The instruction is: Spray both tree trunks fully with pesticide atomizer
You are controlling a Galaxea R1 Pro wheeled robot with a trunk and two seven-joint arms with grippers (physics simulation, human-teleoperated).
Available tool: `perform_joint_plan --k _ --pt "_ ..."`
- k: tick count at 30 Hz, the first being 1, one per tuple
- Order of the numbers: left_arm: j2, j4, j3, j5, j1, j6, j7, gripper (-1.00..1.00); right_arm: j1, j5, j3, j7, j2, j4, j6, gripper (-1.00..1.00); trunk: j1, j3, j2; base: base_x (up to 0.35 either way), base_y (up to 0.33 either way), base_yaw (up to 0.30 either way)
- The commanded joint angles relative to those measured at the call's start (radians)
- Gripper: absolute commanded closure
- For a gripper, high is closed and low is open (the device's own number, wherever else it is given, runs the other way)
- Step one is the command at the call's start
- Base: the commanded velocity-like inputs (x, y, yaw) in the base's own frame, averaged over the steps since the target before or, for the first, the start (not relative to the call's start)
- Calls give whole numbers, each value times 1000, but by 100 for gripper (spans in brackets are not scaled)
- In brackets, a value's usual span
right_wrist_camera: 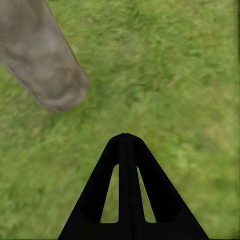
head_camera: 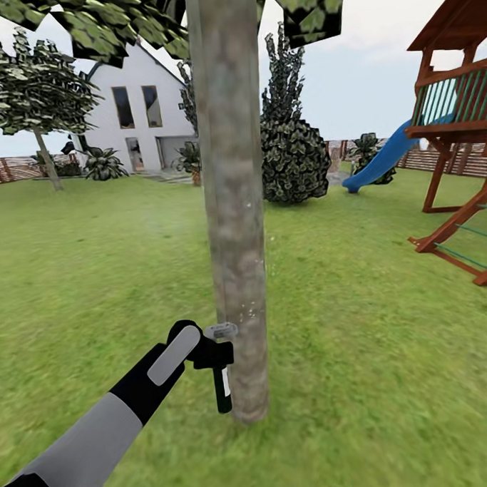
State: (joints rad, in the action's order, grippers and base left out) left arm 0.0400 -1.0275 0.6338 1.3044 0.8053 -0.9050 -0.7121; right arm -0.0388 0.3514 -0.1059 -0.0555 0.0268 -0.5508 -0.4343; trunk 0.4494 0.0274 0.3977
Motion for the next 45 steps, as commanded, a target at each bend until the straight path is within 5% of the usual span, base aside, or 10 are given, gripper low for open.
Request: perform_joint_plan --k 1,31,38,45 --pt "1 -2 3 10 1 1 -10 100 -1 8 -7 -6 -1 0 -4 100 1 2 2 0 350 -247" --pt "1 -6 4 10 0 20 -10 100 -1 8 -7 -6 -1 0 -4 100 1 2 2 0 350 -244" --pt "1 8 0 10 0 62 -10 100 -1 6 -8 -6 1 0 -4 100 1 2 2 -4 75 -27" --pt "0 1 -7 17 54 2 -62 100 -1 6 -9 -6 1 0 -4 100 1 2 2 0 1 0"
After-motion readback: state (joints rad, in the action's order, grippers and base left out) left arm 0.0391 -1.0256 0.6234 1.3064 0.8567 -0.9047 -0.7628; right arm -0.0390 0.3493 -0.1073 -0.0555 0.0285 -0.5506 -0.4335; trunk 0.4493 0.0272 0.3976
